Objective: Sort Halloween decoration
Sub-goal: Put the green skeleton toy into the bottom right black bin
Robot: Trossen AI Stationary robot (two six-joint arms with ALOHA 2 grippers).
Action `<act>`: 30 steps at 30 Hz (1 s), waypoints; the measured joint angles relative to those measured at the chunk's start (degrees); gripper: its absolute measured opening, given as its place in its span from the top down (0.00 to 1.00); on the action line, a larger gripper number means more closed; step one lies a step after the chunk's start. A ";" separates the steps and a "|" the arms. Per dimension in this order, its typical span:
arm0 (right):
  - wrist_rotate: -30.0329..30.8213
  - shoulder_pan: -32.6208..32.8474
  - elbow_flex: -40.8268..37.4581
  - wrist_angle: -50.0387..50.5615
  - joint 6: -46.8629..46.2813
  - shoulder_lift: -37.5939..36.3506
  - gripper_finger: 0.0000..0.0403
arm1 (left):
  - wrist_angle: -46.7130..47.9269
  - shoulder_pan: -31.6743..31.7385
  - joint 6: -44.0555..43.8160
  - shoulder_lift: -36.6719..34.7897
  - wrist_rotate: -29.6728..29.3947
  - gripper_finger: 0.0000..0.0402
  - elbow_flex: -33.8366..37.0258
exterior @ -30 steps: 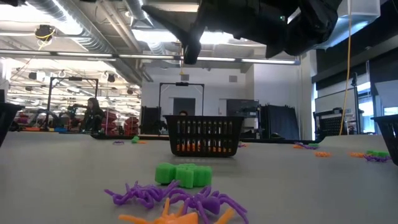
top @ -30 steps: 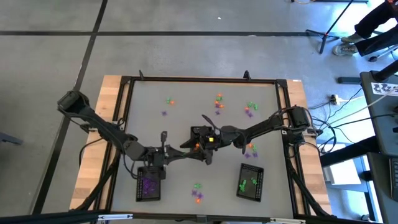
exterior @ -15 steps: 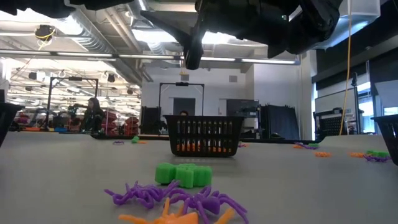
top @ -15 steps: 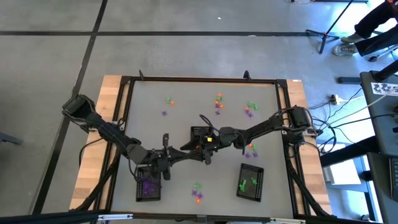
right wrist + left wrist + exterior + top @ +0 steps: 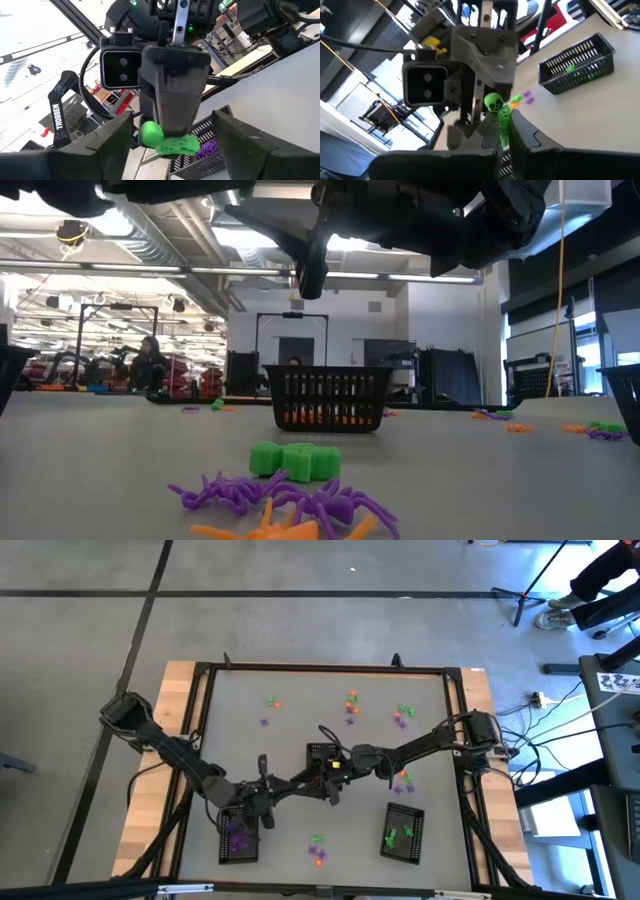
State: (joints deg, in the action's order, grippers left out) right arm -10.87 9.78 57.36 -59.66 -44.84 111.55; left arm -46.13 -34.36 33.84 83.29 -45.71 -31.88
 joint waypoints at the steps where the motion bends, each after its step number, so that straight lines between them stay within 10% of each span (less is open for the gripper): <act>1: -0.20 0.00 0.00 -0.01 0.00 0.00 0.37 | 0.76 -0.01 -0.50 0.00 -0.01 1.00 0.00; 12: -1.41 -0.09 -0.02 0.76 -1.40 0.04 0.60 | 3.44 -0.03 -0.68 0.00 -2.99 1.00 0.00; 30: -1.78 -0.04 0.07 2.78 0.22 -0.07 0.62 | 1.77 0.02 0.55 0.04 -2.83 1.00 0.11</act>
State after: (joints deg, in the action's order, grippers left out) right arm -12.65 9.74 57.43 -56.88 -44.62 111.48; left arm -44.36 -34.35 34.39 83.33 -48.54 -31.77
